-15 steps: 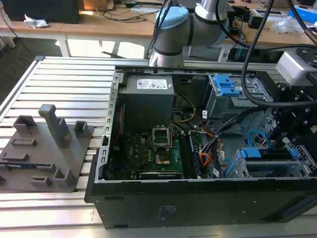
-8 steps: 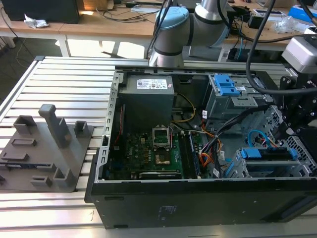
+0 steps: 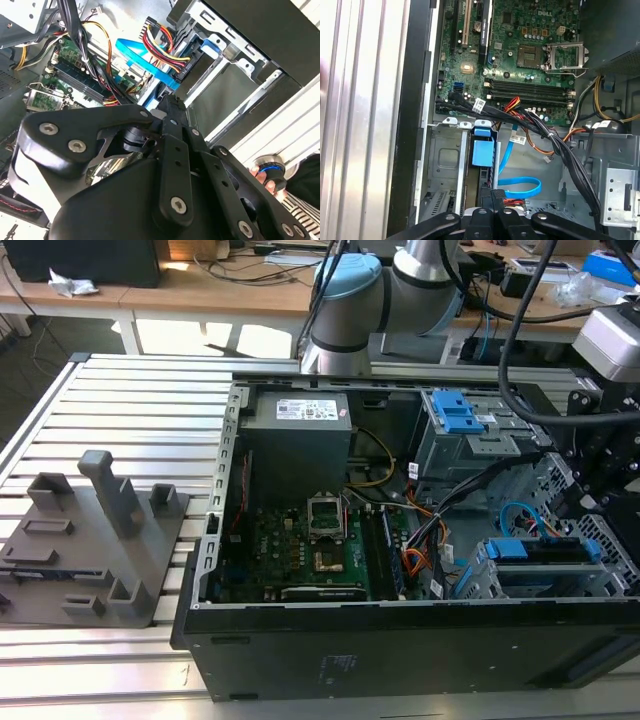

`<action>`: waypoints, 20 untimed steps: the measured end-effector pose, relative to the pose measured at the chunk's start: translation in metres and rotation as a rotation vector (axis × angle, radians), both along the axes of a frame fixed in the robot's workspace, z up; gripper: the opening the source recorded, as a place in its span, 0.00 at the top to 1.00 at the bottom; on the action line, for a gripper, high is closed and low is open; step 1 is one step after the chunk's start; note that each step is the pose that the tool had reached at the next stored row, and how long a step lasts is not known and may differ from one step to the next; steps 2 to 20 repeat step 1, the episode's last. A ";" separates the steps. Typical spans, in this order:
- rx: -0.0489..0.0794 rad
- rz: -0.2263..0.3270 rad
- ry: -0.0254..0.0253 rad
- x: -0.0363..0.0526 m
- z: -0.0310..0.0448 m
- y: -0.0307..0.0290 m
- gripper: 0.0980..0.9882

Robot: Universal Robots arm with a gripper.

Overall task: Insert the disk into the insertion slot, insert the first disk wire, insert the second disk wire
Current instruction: 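Insert the second disk wire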

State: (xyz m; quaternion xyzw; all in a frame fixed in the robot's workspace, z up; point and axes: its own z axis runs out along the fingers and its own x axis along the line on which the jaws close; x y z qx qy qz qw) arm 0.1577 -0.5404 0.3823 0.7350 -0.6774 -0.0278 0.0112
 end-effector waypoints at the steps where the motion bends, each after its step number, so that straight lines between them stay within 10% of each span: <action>1: 0.000 0.000 0.0000 0.0000 0.0001 0.0000 0.99; 20: 0.000 0.000 0.0000 0.0000 0.0001 0.0000 0.99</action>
